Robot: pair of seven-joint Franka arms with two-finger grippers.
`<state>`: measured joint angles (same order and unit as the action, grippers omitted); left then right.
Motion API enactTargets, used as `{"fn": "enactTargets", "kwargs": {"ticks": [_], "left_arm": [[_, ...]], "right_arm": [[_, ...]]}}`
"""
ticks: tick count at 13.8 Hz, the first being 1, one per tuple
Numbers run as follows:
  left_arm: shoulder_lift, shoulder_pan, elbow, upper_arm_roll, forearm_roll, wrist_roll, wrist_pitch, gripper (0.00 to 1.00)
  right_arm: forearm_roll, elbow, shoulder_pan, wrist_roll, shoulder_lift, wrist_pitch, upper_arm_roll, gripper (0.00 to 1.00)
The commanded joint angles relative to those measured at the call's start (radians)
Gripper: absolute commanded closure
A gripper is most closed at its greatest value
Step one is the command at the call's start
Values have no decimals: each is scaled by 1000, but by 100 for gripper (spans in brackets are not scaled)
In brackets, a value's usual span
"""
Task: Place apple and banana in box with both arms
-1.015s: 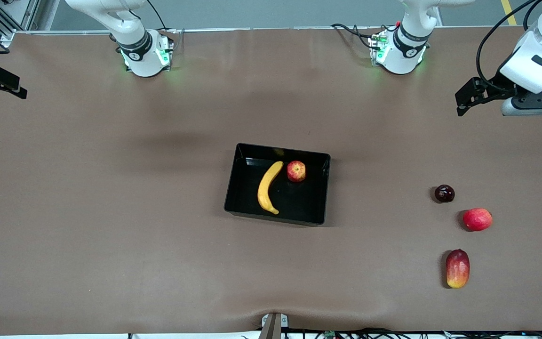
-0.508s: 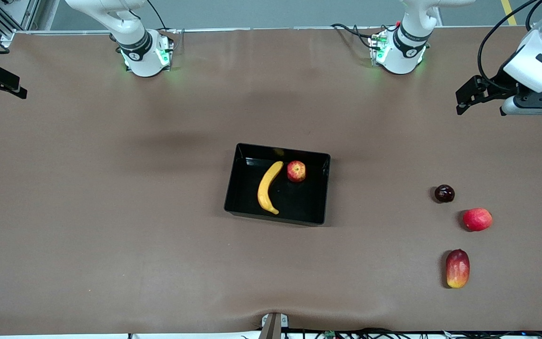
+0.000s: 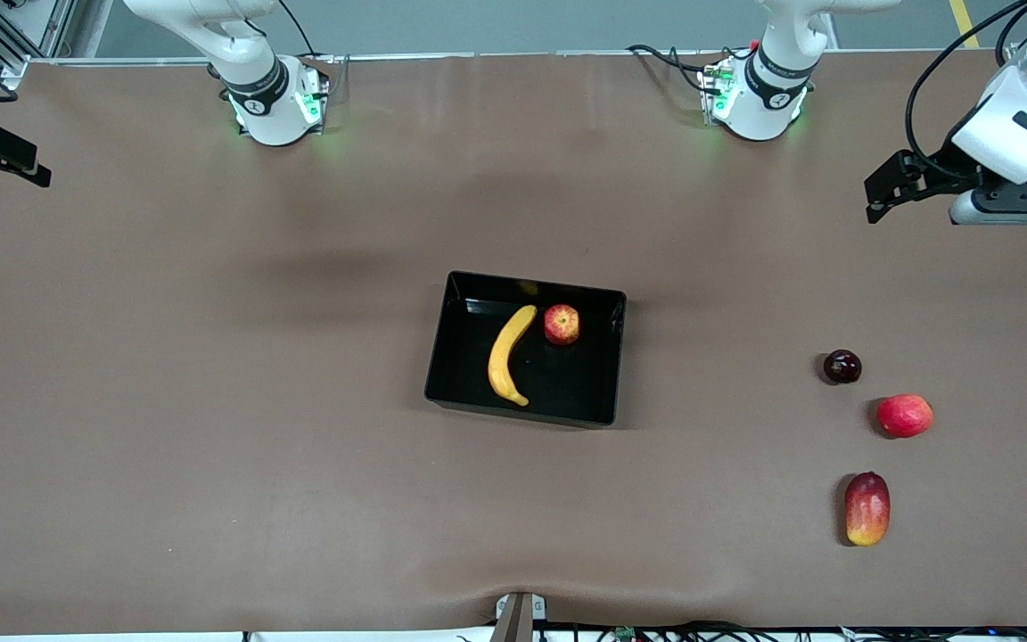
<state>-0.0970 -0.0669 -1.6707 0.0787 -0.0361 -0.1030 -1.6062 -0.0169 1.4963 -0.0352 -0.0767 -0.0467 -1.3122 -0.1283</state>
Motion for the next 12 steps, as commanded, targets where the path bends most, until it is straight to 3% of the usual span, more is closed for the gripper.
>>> {"fn": "enactTargets", "kwargs": {"ticks": [1,12], "left_arm": [[5,-1,26,-2,-24,13,8,0],[5,6,39,-2,-4,-112,11,0]], "right_arm": [[5,10,-3,6,-21,7,-1,0],[5,10,-6,5,-22,5,1,0]]}}
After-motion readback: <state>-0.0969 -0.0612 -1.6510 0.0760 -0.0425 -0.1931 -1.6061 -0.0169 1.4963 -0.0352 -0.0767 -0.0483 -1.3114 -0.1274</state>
